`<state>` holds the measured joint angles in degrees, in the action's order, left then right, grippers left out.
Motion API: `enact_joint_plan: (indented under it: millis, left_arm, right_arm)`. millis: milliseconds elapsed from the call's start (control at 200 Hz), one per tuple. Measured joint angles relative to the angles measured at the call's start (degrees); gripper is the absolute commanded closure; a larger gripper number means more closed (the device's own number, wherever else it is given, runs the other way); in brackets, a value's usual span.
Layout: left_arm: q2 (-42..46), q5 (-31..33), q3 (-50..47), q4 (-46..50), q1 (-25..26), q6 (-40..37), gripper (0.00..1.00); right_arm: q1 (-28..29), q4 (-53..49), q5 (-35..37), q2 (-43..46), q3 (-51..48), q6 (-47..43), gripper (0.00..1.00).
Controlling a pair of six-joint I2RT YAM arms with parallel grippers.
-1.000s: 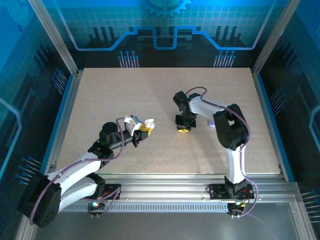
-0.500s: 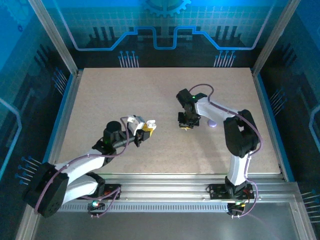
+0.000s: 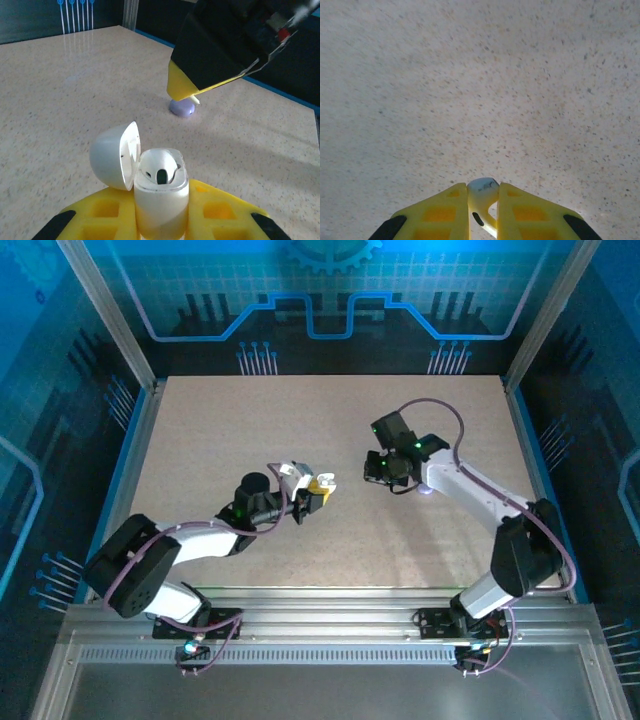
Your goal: Insert the wireless bluetooth earbuds into the charging case
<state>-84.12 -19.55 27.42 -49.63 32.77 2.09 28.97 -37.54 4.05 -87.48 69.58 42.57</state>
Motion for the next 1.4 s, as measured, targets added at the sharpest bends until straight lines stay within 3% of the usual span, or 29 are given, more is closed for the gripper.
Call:
enact_joint_plan:
  millis: [295,585,1401]
  left_arm:
    - [-7.13,2.23,4.94,-5.97,3.91,3.17,0.9]
    - [-10.16,4.17,7.23,-10.62,4.7,5.79,0.91]
    - [-11.63,6.75,8.11,-17.4,5.22,10.1,0.9]
  right_arm:
    - [0.55,9.81,-0.28,6.23,-4.66,2.75,0.84]
    - [1.64,17.94,-0.37,10.01,-7.78,5.68,0.84]
    - [4.85,26.49,1.53,12.28,-10.43,9.14,0.83]
